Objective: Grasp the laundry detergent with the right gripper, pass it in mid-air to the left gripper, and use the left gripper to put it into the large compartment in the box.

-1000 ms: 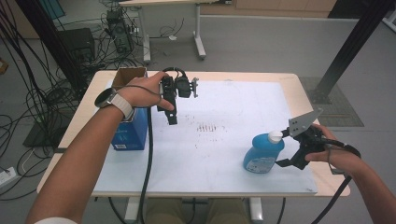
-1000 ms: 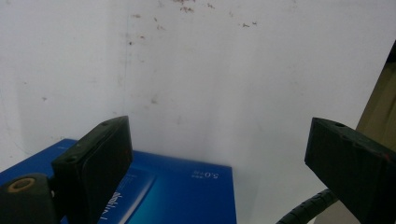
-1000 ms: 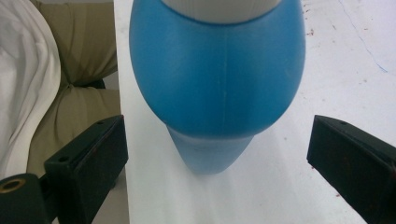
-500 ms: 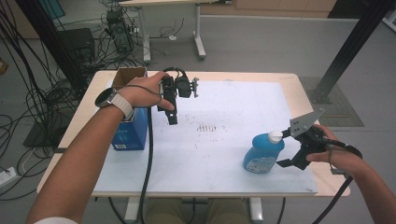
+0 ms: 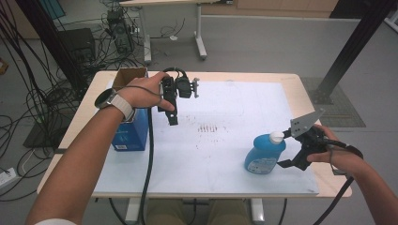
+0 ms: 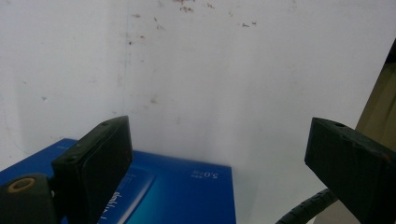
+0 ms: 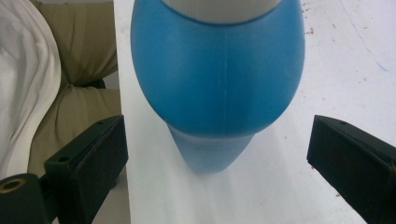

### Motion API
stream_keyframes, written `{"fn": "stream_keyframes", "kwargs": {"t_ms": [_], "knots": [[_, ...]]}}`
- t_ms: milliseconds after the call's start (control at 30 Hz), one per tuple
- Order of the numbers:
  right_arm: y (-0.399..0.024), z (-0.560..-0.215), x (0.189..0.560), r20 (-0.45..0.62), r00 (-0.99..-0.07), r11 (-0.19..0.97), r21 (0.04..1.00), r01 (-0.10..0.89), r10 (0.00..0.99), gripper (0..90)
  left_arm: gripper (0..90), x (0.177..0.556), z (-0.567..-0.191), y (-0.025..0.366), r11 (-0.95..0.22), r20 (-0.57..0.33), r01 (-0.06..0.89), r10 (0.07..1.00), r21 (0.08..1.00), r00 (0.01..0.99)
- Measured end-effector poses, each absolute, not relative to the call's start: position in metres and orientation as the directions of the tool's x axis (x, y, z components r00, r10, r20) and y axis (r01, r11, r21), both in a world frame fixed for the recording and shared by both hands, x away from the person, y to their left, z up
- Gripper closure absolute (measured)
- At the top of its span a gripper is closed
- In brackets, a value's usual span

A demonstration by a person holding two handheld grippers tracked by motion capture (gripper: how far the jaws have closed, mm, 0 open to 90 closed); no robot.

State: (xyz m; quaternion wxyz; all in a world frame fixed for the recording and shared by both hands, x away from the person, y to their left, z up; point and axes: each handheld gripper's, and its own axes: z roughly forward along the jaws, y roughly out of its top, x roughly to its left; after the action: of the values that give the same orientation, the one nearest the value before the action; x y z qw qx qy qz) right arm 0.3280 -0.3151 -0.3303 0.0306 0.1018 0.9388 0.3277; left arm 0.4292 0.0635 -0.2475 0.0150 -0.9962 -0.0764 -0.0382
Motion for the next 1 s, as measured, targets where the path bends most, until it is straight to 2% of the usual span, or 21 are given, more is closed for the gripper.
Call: {"fn": "stream_keyframes", "kwargs": {"t_ms": [1000], "knots": [[-0.3171,-0.3256,0.3278,0.0,-0.976,0.762,0.624,0.172,0.219,5.3,8.1,0.4294,-0.2473,0.0641,-0.987,0.079,0.157,0.155,-0.023,0.985]]}}
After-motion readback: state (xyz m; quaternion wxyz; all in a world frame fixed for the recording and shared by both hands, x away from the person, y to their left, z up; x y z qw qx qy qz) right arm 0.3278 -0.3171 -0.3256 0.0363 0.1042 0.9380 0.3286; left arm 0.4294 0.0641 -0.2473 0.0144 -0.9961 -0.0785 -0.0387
